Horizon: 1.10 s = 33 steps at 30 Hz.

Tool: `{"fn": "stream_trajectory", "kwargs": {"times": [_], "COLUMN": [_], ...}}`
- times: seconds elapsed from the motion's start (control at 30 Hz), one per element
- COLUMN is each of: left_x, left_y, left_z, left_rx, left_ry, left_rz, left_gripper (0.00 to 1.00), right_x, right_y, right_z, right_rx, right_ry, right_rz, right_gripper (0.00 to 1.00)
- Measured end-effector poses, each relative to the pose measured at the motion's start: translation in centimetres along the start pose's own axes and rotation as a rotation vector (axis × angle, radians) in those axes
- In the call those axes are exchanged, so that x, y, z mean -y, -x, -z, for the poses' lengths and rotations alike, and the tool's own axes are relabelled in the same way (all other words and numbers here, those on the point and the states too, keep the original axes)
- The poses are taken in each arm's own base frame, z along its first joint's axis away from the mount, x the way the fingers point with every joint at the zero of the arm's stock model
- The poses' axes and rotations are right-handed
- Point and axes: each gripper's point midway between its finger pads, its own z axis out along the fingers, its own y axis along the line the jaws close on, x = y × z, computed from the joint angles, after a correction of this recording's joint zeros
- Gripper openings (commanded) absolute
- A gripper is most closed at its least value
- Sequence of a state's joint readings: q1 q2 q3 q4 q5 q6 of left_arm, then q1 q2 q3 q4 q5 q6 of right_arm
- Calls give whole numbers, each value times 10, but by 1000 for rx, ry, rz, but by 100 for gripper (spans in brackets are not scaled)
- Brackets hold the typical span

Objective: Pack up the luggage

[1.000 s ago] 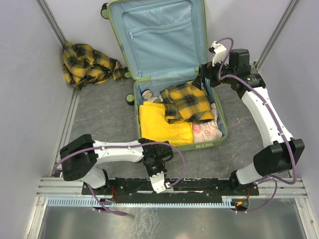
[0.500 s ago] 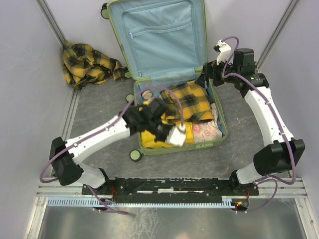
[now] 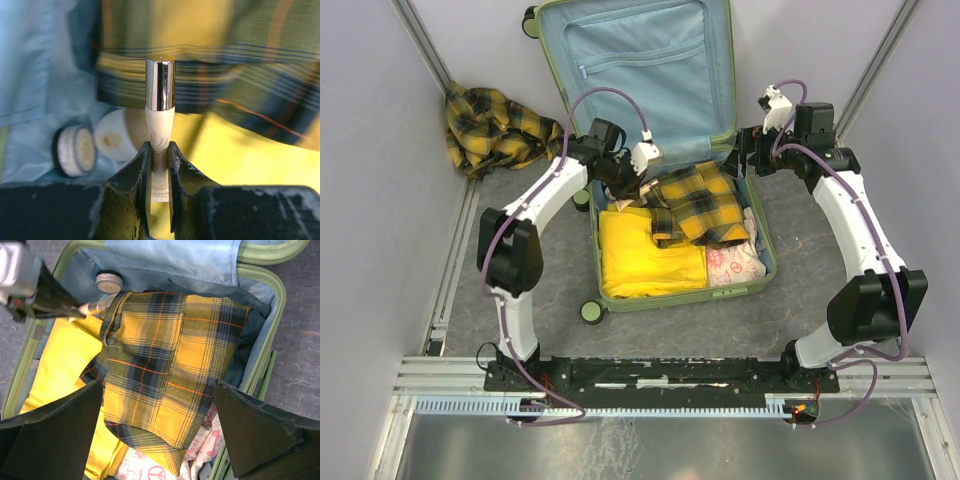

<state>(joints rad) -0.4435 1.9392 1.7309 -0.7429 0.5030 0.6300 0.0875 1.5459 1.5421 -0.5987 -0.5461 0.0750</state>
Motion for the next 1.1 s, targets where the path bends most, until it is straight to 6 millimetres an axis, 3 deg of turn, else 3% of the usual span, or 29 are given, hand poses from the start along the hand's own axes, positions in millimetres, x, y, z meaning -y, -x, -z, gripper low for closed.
{"fn": "stream_trajectory", "kwargs": {"times": [0.13,0.2,0.47,0.6,0.67,0.77,1.0,1.1], "left_x": [-47,-60,-82,-91,-104,-132,-202,-217], "left_y": [-11,-13,-16,-4,4,16,18,19], "left_z": [-16,-22,-38,-26,-8,34,164,189], "left_rx": [-28,-36,-43,45,114,237,485,543], "left_ry": [77,99,123,122,139,207,488,562], "left_rz": [47,49,48,116,172,264,425,455], "left_gripper": [15,21,72,72,71,68,66,66], "right_x": [10,14,31,41,47,56,77,82], "right_y": [-2,-4,-11,-15,-18,-24,-38,-42], "right_z": [-1,-3,-8,-10,-12,-15,-21,-24], "right_rx": [-7,-11,-31,-46,-54,-69,-103,-115], "right_ry": [-15,-21,-42,-52,-54,-57,-78,-87], "right_rz": [-16,-24,-54,-76,-90,-114,-162,-172], "right_gripper": [99,99,98,93,91,88,76,72]}}
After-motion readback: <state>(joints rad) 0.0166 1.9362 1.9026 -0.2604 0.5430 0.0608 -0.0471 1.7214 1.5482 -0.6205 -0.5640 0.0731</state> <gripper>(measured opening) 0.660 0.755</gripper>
